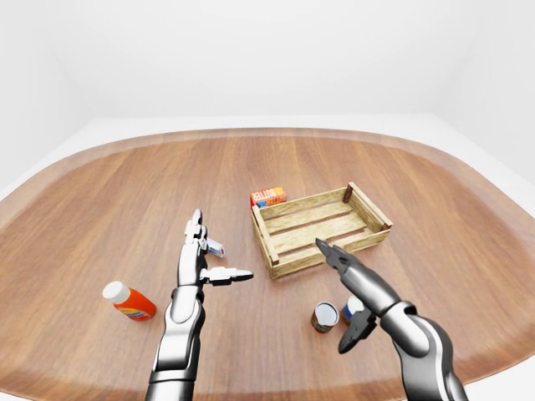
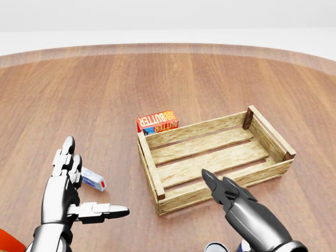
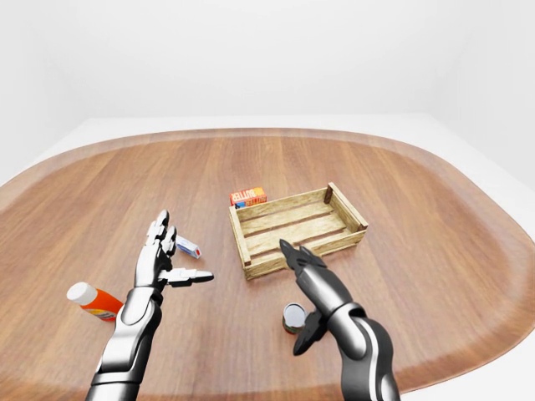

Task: Pick up the tomato sauce, and put it in the wooden tray.

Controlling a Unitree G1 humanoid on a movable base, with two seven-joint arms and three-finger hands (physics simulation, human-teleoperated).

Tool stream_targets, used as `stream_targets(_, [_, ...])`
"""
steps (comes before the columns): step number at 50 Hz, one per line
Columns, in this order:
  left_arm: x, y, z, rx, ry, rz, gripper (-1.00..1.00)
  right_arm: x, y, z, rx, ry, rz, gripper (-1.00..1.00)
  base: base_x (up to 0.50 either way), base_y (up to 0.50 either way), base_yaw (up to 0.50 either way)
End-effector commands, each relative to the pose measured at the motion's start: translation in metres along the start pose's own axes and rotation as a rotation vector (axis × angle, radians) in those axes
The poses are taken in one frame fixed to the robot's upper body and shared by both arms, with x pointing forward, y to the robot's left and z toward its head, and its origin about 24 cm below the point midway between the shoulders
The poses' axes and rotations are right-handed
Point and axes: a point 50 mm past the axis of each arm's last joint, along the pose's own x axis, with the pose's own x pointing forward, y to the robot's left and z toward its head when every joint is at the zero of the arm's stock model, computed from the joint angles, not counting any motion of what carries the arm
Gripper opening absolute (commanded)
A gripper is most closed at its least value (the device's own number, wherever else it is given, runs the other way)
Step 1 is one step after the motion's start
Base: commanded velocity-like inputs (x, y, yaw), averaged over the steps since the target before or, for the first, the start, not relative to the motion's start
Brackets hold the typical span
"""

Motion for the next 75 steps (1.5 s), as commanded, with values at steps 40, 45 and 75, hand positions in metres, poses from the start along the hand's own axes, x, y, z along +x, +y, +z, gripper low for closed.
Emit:
stream_targets(40, [0.001,0.0,-0.001,-0.002,0.001,0.001,1.0,0.01,0.025,-0.02,-0.236,0.213,0.115,1.0,0.0,0.0,0.0])
stream_targets(45, [0.0,0.0,0.0,-0.002,0.001,0.0,1.0,0.01,0.029,-0.021,-0.252,0.218,0.13,1.0,0.0,0.0,0.0])
stream_targets(75, [0.0,0.0,0.0,-0.003,0.0,0.0,1.0,0.023,0.041,-0.013,-0.304,0.176,0.169,1.0,0.0,0.0,0.0])
